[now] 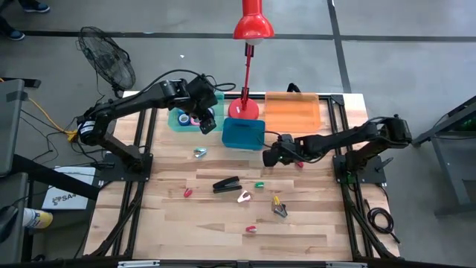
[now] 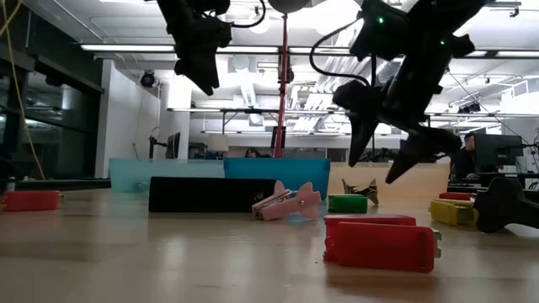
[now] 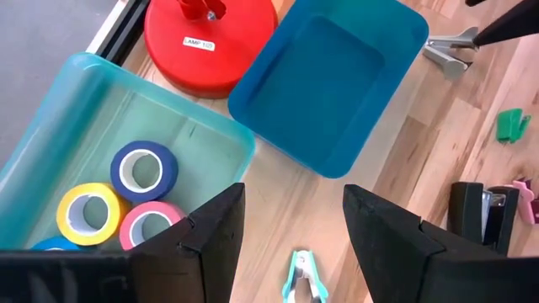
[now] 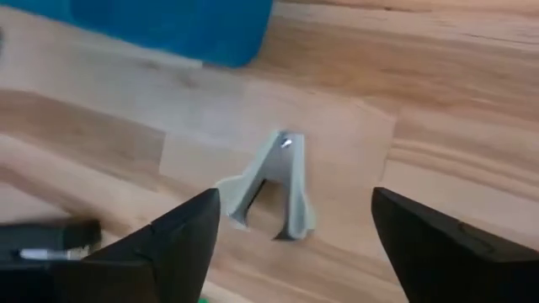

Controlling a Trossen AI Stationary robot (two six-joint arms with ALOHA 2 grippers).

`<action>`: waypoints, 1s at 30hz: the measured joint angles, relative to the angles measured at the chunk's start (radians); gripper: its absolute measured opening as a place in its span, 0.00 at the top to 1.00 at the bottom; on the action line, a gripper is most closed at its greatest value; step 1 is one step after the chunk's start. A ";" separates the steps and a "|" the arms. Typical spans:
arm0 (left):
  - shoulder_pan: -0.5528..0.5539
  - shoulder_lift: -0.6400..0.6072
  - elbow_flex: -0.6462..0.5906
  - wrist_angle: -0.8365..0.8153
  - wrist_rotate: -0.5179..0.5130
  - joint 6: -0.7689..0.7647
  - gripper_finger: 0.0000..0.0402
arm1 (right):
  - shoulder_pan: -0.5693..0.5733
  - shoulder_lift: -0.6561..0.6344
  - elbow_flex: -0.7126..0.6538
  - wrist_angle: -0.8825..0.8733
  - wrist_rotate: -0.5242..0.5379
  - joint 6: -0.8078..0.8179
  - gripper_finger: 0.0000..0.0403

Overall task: Pick and place Stapler, Stapler remover, tape
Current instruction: Put the gray staple remover into the blue bin

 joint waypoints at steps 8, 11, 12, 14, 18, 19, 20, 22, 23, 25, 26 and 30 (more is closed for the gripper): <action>0.000 0.000 0.000 0.000 0.003 0.016 0.51 | 0.001 0.001 -0.011 0.043 0.041 -0.007 0.24; 0.000 0.000 0.000 0.001 0.003 0.024 0.51 | 0.001 0.014 -0.010 0.071 0.045 -0.009 0.24; 0.000 0.000 0.000 0.001 0.003 0.024 0.51 | 0.001 0.022 -0.010 0.077 0.044 0.000 0.24; 0.000 0.001 0.000 0.001 0.002 0.024 0.51 | 0.001 0.042 -0.008 0.086 0.039 0.013 0.24; 0.000 0.001 0.000 0.001 0.002 0.026 0.51 | 0.001 0.091 0.020 0.085 0.029 0.020 0.24; 0.000 0.001 0.000 0.001 0.002 0.027 0.51 | 0.001 0.104 0.030 0.082 0.030 0.020 0.24; 0.000 0.001 0.000 0.001 0.002 0.027 0.51 | 0.001 0.117 0.042 0.076 0.030 0.022 0.24; 0.000 0.001 0.000 0.001 0.002 0.027 0.51 | 0.001 0.139 0.064 0.053 0.041 0.032 0.24; 0.000 0.001 0.000 0.001 0.002 0.027 0.51 | 0.001 0.149 0.074 0.039 0.047 0.037 0.24; 0.000 0.001 0.000 0.001 0.002 0.027 0.51 | 0.001 0.168 0.088 0.020 0.051 0.042 0.24; 0.000 0.001 0.000 0.001 0.002 0.028 0.51 | 0.001 0.178 0.094 0.018 0.048 0.042 0.24; 0.000 0.001 0.000 0.001 0.002 0.034 0.51 | 0.001 0.218 0.116 0.008 0.028 0.039 0.24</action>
